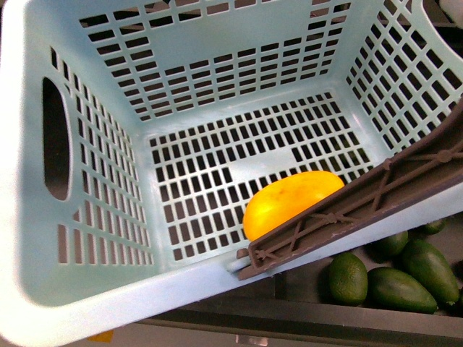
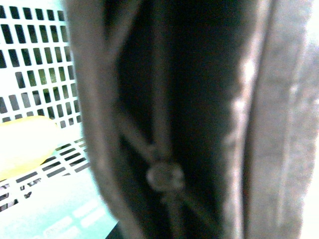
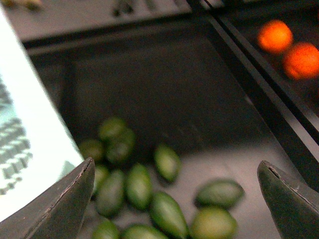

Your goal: Pick mango and avocado into basket

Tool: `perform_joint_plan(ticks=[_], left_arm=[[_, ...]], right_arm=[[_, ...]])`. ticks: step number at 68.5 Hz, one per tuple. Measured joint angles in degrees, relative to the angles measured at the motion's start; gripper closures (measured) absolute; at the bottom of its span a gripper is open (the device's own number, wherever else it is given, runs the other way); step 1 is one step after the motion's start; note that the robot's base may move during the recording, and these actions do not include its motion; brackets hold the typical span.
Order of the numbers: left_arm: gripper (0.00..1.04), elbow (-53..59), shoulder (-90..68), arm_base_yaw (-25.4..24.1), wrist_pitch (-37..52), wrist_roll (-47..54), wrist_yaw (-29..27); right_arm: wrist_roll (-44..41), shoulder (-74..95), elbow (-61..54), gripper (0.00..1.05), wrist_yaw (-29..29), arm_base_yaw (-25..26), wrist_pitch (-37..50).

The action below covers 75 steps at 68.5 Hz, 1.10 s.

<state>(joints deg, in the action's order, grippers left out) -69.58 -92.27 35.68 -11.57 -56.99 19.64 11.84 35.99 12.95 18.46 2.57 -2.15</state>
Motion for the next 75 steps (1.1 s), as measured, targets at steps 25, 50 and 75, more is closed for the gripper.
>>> perform_joint_plan(ticks=[25, 50, 75], left_arm=[[0.92, 0.0, 0.0, -0.2, 0.0, 0.2, -0.6], [0.92, 0.0, 0.0, -0.2, 0.0, 0.2, -0.8], [0.92, 0.0, 0.0, -0.2, 0.0, 0.2, -0.5]], right_arm=[[-19.9, 29.9, 6.1, 0.09, -23.4, 21.2, 20.6], [-40.7, 66.9, 17.7, 0.09, -29.1, 23.9, 32.0], [-50.6, 90.0, 31.5, 0.09, -33.0, 19.0, 29.7]])
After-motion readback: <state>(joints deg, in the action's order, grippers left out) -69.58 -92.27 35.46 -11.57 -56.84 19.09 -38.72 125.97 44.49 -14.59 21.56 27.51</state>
